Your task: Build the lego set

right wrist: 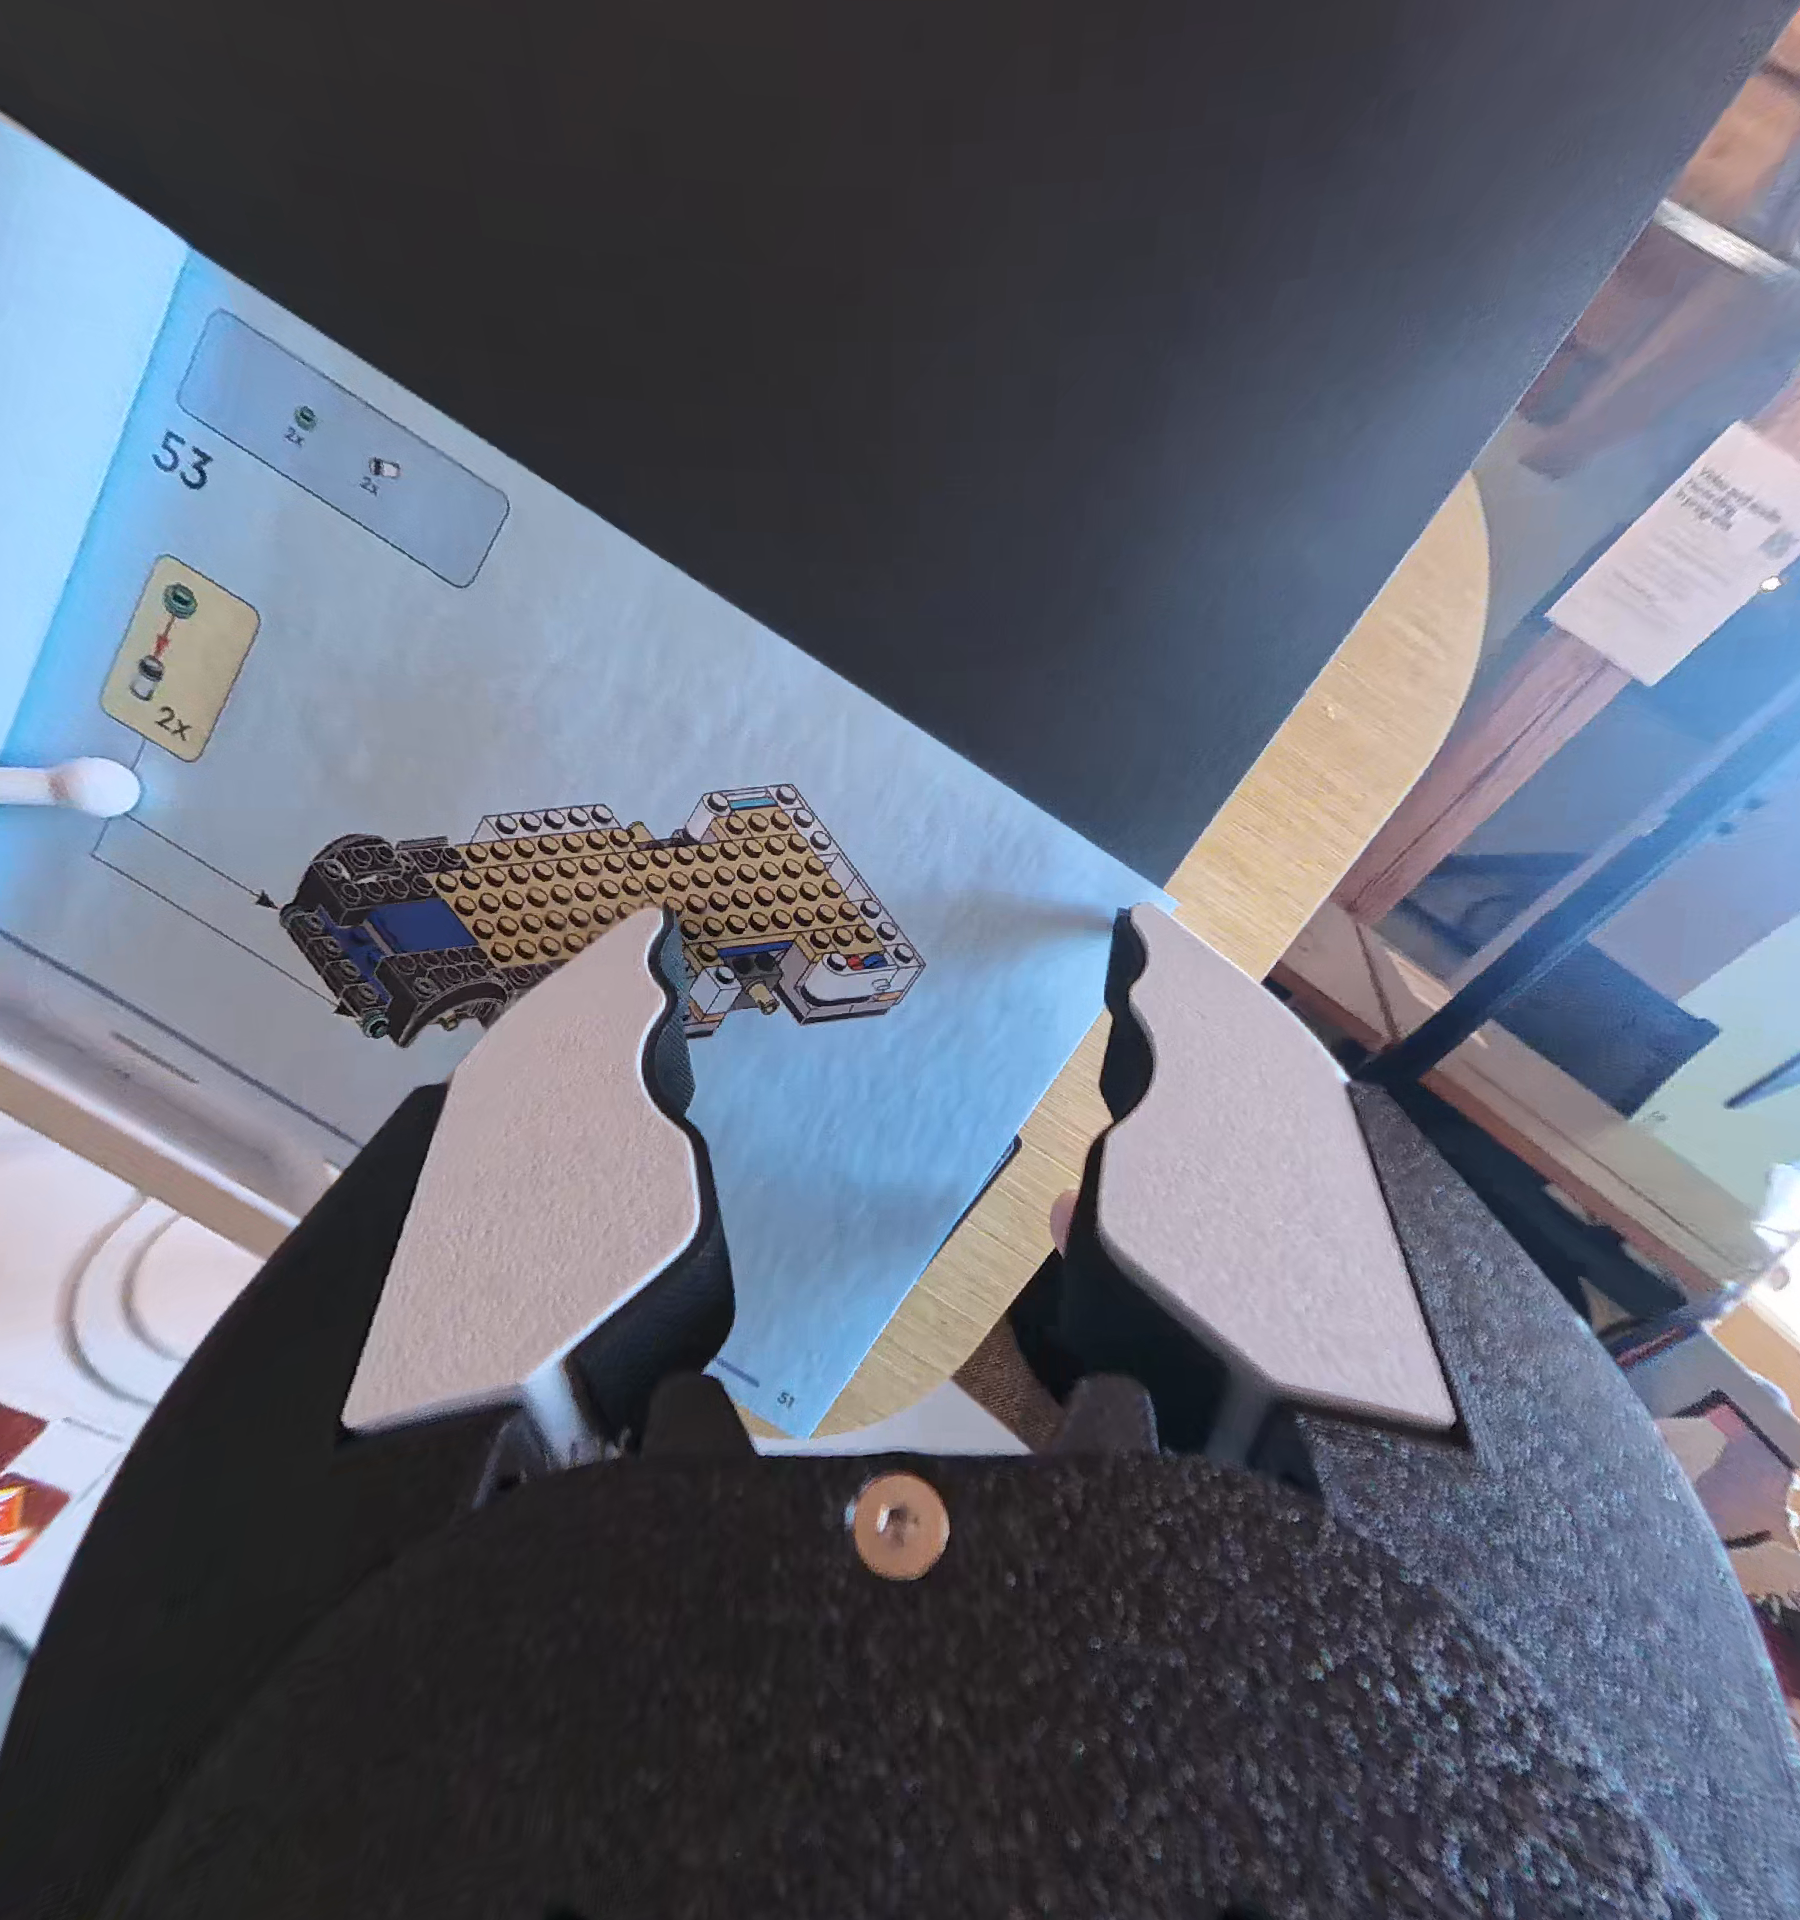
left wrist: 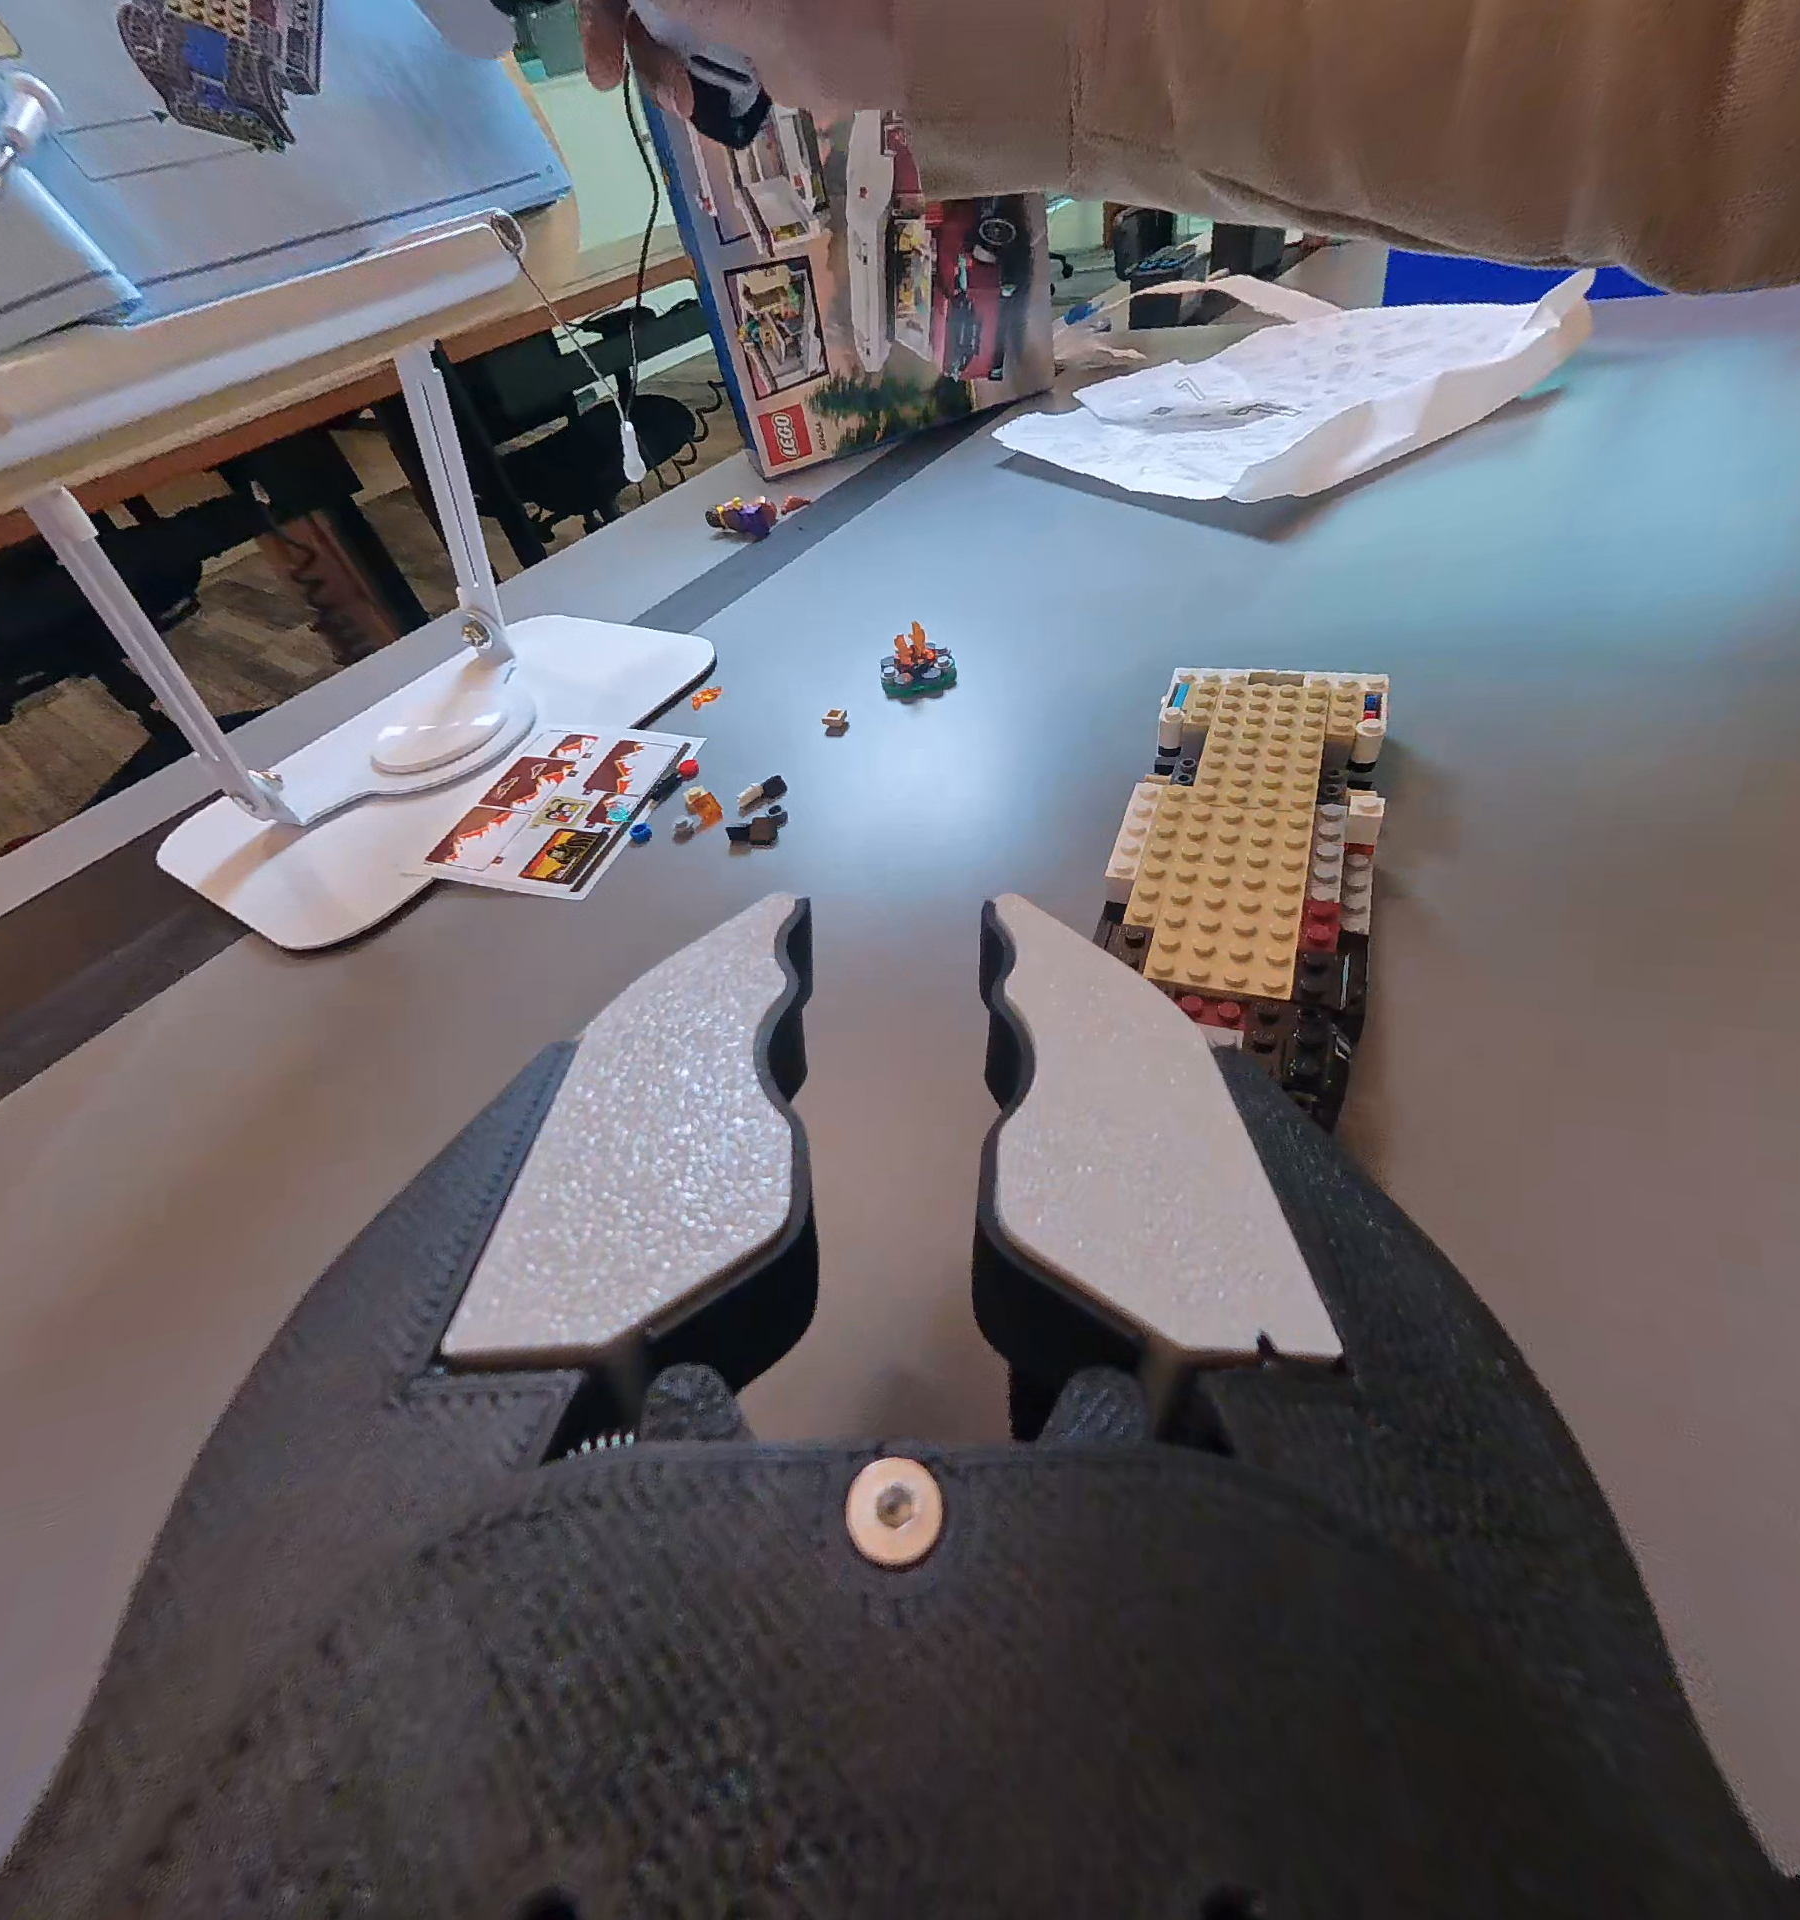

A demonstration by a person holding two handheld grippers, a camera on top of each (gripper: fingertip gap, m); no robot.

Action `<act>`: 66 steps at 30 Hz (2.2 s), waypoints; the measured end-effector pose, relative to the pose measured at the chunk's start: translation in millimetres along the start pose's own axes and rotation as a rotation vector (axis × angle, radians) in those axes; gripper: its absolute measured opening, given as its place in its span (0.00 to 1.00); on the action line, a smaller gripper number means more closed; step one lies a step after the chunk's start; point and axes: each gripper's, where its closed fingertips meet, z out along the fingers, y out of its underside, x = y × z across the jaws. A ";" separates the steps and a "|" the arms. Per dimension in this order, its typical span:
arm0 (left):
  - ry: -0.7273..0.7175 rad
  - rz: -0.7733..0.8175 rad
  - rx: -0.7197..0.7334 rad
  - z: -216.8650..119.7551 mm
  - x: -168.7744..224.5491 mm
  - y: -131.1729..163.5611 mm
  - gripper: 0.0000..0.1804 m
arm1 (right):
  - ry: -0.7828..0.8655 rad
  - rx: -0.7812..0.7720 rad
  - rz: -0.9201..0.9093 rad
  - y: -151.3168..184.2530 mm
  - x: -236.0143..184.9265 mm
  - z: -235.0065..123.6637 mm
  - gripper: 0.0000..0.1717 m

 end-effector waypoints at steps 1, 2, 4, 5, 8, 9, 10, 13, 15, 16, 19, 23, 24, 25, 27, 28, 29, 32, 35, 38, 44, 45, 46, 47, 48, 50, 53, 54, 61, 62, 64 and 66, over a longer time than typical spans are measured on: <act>0.002 0.003 0.000 0.1 0.0 0.7 0.17 | 0.005 0.008 0.001 0.2 -0.8 0.0 0.45; 0.001 0.003 0.000 0.4 -0.2 1.0 0.17 | 0.003 0.017 0.011 0.1 -1.5 -0.5 0.44; 0.008 -0.001 -0.004 1.1 1.0 2.4 0.16 | 0.002 0.023 0.028 0.3 -1.1 -2.1 0.39; 0.006 0.001 -0.004 1.4 0.9 2.6 0.16 | -0.003 0.024 0.032 0.5 -1.3 -2.9 0.36; 0.001 -0.001 -0.005 1.7 0.1 2.9 0.15 | -0.024 0.025 0.030 1.7 -4.9 -5.7 0.21; 0.000 -0.005 -0.008 1.9 -0.4 3.2 0.15 | -0.028 0.022 0.025 1.7 -5.7 -6.4 0.20; -0.005 -0.009 -0.008 2.1 -1.1 3.4 0.15 | -0.027 0.019 0.021 1.0 -4.8 -7.2 0.20; -0.019 -0.012 -0.015 2.8 -3.6 4.5 0.15 | 0.012 0.031 0.041 -6.5 9.0 -8.7 0.33; -0.023 -0.016 -0.018 3.2 -4.5 4.7 0.15 | 0.002 0.001 0.048 -3.0 11.6 -4.7 0.36; -0.025 -0.017 -0.020 3.5 -4.9 5.1 0.14 | -0.011 -0.007 0.046 -0.7 9.4 -2.9 0.36; -0.034 -0.009 -0.026 3.4 -6.0 6.1 0.14 | -0.023 -0.021 0.005 4.2 3.7 -2.1 0.30; -0.035 -0.010 -0.030 3.3 -6.8 7.5 0.13 | -0.083 -0.026 0.042 5.4 -2.7 -5.4 0.20; -0.035 -0.012 -0.032 3.4 -6.9 8.0 0.13 | -0.098 -0.032 0.044 6.0 -4.1 -6.1 0.15; -0.035 -0.013 -0.030 3.4 -7.1 8.0 0.13 | -0.100 -0.034 0.039 6.0 -4.1 -6.9 0.12; -0.040 -0.011 -0.032 3.4 -7.7 8.0 0.13 | -0.118 -0.031 0.033 4.9 -7.4 -9.6 0.07; -0.045 -0.008 -0.031 3.3 -8.3 7.5 0.13 | -0.119 -0.027 0.037 3.8 -8.5 -11.6 0.06; -0.054 -0.006 -0.030 3.2 -10.0 6.6 0.13 | -0.113 -0.020 0.042 2.3 -8.7 -14.4 0.07; -0.112 0.019 -0.031 7.1 -25.8 -5.6 0.14 | -0.121 0.000 0.063 -1.1 -10.4 -24.9 0.11; -0.179 0.069 -0.056 24.4 -55.2 -41.9 0.14 | -0.164 0.008 0.095 0.0 -14.8 -35.1 0.10; -0.267 0.141 -0.063 54.5 -97.8 -94.3 0.15 | -0.203 0.004 0.106 0.8 -18.8 -41.8 0.07; -0.447 0.228 -0.303 111.0 -197.8 -115.6 0.19 | -0.279 -0.008 0.114 -5.4 -24.9 -53.6 0.05; -0.456 0.224 -0.327 116.4 -206.8 -111.5 0.18 | -0.293 -0.012 0.115 -5.7 -25.9 -55.1 0.04; -0.473 0.244 -0.334 119.3 -214.0 -110.6 0.14 | -0.300 -0.014 0.112 -6.0 -26.2 -56.2 0.04; -0.492 0.275 -0.337 120.3 -219.2 -111.3 0.10 | -0.304 -0.011 0.107 -6.8 -26.4 -57.1 0.04; -0.480 0.301 -0.343 122.2 -218.8 -110.9 0.07 | -0.307 -0.010 0.103 -7.4 -26.5 -57.9 0.04; -0.463 0.317 -0.341 124.9 -214.7 -108.3 0.01 | -0.309 -0.010 0.106 -8.6 -26.2 -58.7 0.03; -0.481 0.256 -0.252 121.9 -213.0 -108.6 0.01 | -0.331 -0.012 0.127 -12.1 -29.1 -61.5 0.02; -0.474 0.189 -0.201 119.9 -212.7 -109.7 0.01 | -0.335 -0.008 0.127 -14.4 -30.6 -63.1 0.02; -0.481 -0.119 0.071 86.9 -227.3 -115.5 0.01 | -0.423 -0.001 0.136 -35.8 -54.1 -76.7 0.01; -0.476 -0.199 0.121 78.8 -231.4 -111.6 0.01 | -0.446 0.005 0.138 -41.9 -60.8 -78.5 0.01; -0.460 -0.337 0.172 65.4 -239.3 -95.4 0.01 | -0.511 0.004 0.136 -54.7 -80.8 -80.4 0.01; -0.410 -0.462 0.218 59.7 -239.3 -80.1 0.02 | -0.578 0.013 0.138 -71.1 -105.6 -80.2 0.01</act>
